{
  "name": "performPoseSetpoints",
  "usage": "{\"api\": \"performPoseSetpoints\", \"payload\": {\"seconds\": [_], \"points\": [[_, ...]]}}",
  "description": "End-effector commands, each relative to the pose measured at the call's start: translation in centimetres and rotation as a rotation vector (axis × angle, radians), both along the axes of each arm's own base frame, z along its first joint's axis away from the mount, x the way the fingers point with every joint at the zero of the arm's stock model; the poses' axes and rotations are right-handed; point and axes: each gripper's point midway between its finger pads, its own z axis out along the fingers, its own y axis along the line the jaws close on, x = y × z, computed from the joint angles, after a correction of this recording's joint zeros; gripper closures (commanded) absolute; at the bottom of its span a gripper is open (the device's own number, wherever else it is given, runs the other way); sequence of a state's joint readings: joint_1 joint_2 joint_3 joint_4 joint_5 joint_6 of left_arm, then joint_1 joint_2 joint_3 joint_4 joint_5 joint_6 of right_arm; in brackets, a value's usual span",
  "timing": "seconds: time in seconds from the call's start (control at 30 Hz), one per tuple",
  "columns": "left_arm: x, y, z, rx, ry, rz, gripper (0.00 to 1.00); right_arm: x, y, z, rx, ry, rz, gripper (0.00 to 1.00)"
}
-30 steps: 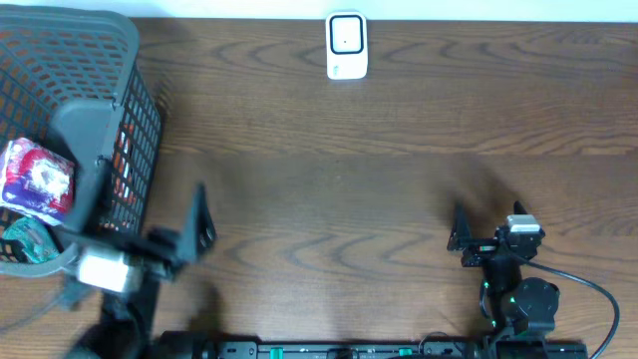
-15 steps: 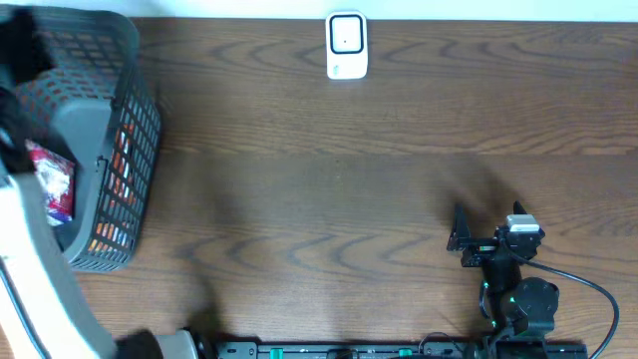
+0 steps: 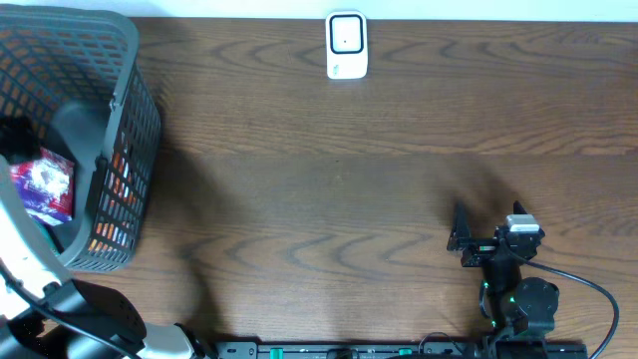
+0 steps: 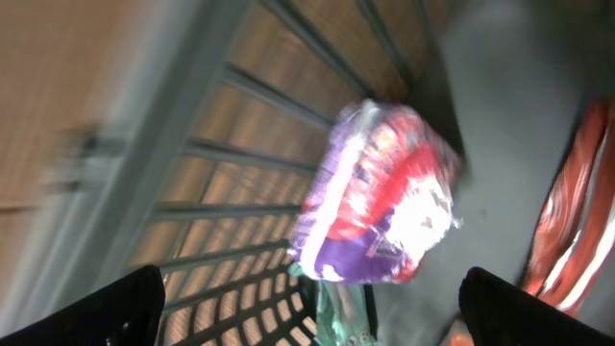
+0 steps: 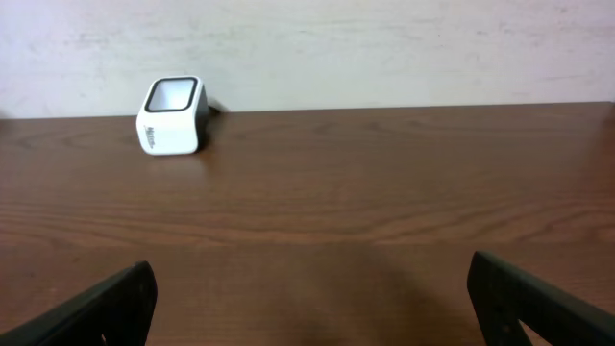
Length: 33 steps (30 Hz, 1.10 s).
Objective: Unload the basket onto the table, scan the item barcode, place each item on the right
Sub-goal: 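Reach left gripper into the basket and grasp the purple-red floral pack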
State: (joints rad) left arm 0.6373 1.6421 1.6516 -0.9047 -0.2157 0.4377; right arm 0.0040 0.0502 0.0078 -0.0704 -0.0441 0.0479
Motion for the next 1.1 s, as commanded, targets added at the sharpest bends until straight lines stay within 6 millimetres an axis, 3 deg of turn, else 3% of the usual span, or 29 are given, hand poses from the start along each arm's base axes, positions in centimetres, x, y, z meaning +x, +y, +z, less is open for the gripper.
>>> {"api": "performPoseSetpoints", "payload": {"seconds": [0.0, 0.13, 0.23, 0.33, 0.57, 0.67, 0.83, 0.97, 1.07], "points": [[-0.7, -0.3, -4.0, -0.002, 0.142, -0.122, 0.02, 0.0, -0.6, -0.1, -0.001, 0.0, -0.026, 0.01], [-0.9, 0.3, -7.0, 0.008, 0.159, -0.137, 0.02, 0.0, -0.6, -0.1, -0.001, 0.0, -0.026, 0.01], [-0.9, 1.3, -7.9, 0.026, 0.137, -0.116, 0.02, 0.0, -0.6, -0.1, -0.001, 0.0, -0.026, 0.01], [-0.9, 2.6, -8.8, 0.032, 0.127, -0.092, 0.23, 0.0, -0.6, -0.1, -0.001, 0.0, -0.026, 0.01], [-0.7, 2.6, -13.4, -0.073, 0.177, -0.104, 0.23, 0.0, -0.6, -0.1, -0.001, 0.0, -0.026, 0.01], [0.0, 1.6, -14.4, -0.137, 0.148, -0.131, 0.39, 0.0, -0.6, -0.1, -0.001, 0.0, -0.026, 0.01], [0.0, 1.2, -13.7, -0.152, 0.113, -0.098, 0.92, 0.0, -0.6, -0.1, -0.001, 0.0, -0.026, 0.01], [0.2, 1.4, -11.0, -0.114, 0.047, -0.073, 0.92, 0.0, -0.6, -0.1, -0.001, 0.0, -0.026, 0.01], [1.0, 1.9, -7.2, -0.077, -0.11, 0.026, 0.92, 0.0, -0.6, -0.1, -0.001, 0.0, -0.026, 0.01]]}}
